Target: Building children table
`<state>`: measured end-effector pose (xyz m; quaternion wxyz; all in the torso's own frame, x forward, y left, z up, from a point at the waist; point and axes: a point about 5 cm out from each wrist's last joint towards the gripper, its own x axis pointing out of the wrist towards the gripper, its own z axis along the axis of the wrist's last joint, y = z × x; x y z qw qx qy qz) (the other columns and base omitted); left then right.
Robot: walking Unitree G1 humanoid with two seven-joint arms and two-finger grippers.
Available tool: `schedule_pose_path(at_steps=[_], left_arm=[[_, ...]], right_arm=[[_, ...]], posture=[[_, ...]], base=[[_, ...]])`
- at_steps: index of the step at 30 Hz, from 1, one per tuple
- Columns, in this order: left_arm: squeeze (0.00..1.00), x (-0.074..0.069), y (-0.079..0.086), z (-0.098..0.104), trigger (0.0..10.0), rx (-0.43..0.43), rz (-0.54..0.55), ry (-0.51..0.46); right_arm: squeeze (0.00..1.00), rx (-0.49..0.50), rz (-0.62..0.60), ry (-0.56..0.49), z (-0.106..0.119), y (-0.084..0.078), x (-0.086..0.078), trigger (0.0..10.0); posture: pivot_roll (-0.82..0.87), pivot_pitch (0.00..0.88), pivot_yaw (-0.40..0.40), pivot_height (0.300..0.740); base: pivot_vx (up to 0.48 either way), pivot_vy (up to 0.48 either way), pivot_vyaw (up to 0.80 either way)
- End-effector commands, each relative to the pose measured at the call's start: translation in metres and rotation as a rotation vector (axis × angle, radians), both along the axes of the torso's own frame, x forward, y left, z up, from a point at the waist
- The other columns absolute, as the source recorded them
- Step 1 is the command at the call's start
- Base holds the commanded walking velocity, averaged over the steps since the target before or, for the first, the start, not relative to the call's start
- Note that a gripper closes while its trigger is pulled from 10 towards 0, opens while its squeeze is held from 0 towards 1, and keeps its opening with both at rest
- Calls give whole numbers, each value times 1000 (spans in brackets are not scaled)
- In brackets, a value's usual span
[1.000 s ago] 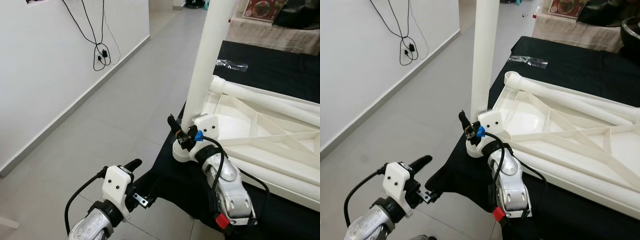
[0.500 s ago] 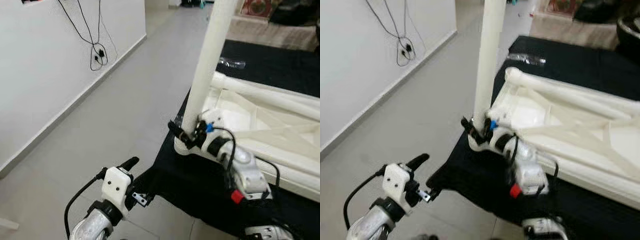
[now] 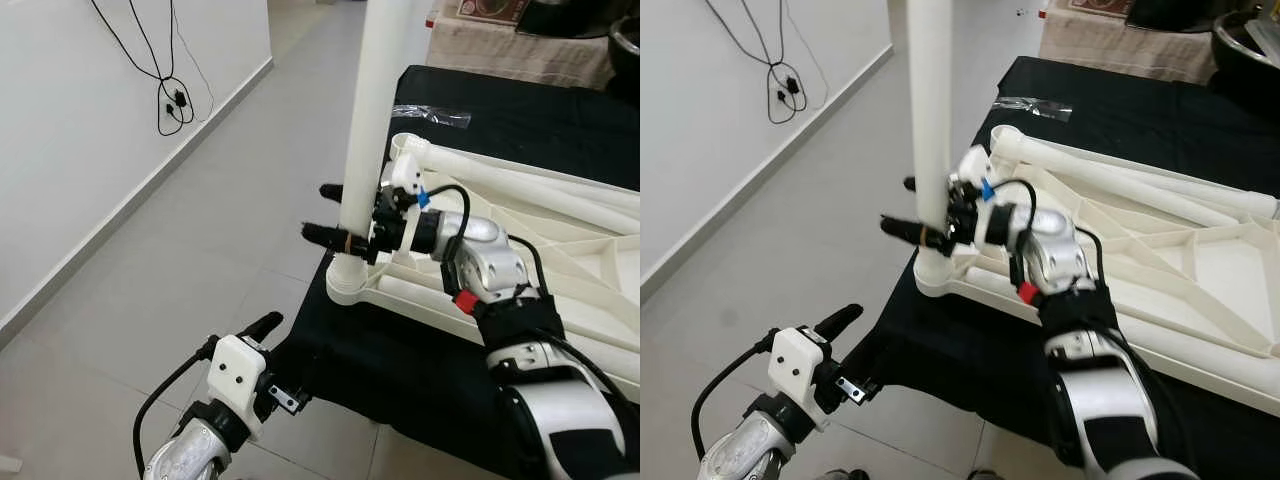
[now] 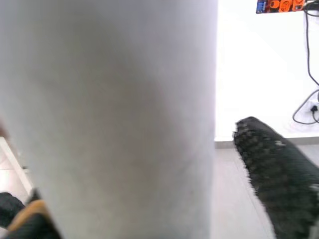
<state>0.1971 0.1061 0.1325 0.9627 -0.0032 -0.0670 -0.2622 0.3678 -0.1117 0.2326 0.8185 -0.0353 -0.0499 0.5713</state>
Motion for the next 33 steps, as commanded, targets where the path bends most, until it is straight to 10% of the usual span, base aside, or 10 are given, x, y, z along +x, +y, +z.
schedule_pose_path(at_steps=[1, 12, 17, 18, 19, 20, 23, 30, 31, 33], left_arm=[[0, -2, -1, -7, 10000, 12, 2, 21], [0, -2, 1, -7, 10000, 9, 3, 18], [0, -2, 4, -4, 10000, 7, 22, -3], [0, -2, 6, -3, 10000, 7, 28, -10], [0, -2, 6, -3, 10000, 7, 28, -10], [0, -4, 8, 0, 10000, 8, 37, -28], [0, -11, 9, 6, 10000, -10, 22, -51], [0, -20, 4, 11, 10000, -33, 5, -51], [0, -24, 3, 10, 10000, -35, 6, -46], [0, -26, 3, 9, 10000, -37, 18, -41]], right_arm=[[0, 35, 87, 39, -3, 11, -1, 0], [0, -10, 62, 79, -32, -9, -14, 0], [0, -94, -571, 136, -79, -57, -19, 0], [0, -87, -909, 157, -89, -81, -22, 0], [0, -87, -909, 157, -89, -81, -22, 0], [0, -79, -1079, 181, -101, -86, -43, 0], [0, -72, -1152, 221, -113, -76, -71, 0], [0, -69, -1081, 186, -109, -60, -66, 0], [0, -47, -1027, 157, -100, -54, -56, 10000], [0, 5, -920, 106, -83, -45, -38, 10000]], posture=[[122, 157, -34, 740], [103, 168, -26, 740], [85, 176, -28, 740], [81, 177, -27, 740], [81, 177, -27, 740], [62, 176, -20, 740], [46, 170, -18, 740], [64, 165, -25, 740], [67, 165, -25, 740], [76, 164, -24, 740]], base=[[0, 0, 0], [0, 0, 0], [0, 0, 0], [0, 0, 0], [0, 0, 0], [0, 0, 0], [0, 0, 0], [0, 0, 0], [0, 0, 0], [0, 0, 0]])
